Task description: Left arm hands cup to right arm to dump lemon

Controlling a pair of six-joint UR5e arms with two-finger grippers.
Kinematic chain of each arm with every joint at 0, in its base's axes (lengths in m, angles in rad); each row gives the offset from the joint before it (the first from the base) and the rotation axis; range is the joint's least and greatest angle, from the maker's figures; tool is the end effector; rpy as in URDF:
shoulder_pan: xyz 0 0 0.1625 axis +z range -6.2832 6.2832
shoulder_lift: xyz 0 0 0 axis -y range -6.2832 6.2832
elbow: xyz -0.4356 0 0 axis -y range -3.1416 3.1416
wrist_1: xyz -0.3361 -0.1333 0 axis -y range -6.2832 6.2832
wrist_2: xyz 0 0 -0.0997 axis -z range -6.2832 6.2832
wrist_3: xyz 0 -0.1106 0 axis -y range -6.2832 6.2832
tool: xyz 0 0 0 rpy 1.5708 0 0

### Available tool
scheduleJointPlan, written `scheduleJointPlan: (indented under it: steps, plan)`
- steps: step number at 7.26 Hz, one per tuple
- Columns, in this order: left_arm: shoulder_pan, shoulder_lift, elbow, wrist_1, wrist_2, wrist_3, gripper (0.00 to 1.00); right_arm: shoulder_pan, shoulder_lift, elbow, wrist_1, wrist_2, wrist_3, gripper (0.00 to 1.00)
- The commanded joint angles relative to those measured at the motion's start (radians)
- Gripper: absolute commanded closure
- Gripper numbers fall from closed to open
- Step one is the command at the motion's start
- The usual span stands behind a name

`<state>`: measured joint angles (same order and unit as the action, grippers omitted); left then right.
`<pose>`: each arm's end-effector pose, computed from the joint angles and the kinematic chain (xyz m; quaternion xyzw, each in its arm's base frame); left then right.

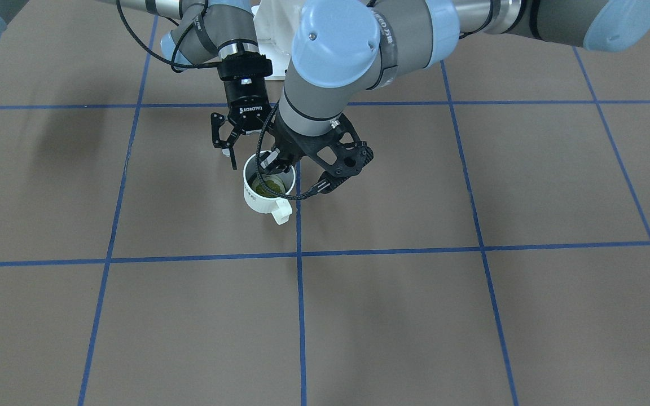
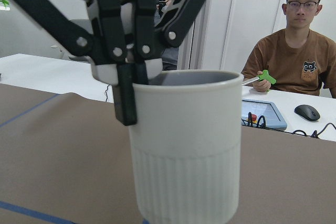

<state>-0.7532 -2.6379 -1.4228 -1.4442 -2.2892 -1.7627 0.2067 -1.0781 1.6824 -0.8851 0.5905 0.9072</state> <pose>0.4800 -0.5329 0.0930 -0.2115 0.4370 -0.2723 0.8307 -0.5111 -0.3372 0.2766 0.5647 -0.3224 0.1160 0.7508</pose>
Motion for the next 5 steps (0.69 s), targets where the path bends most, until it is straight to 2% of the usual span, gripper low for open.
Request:
scheduleJointPlan:
  steps: [1,5]
  plan:
    - [0.005,0.001,-0.004,0.002,0.001,0.002,1.00,-0.004,-0.003,-0.003,-0.002,-0.021,-0.045,0.00]
    - [0.031,0.001,-0.007,0.002,-0.001,0.000,1.00,-0.006,0.003,-0.009,0.002,-0.038,-0.044,0.00]
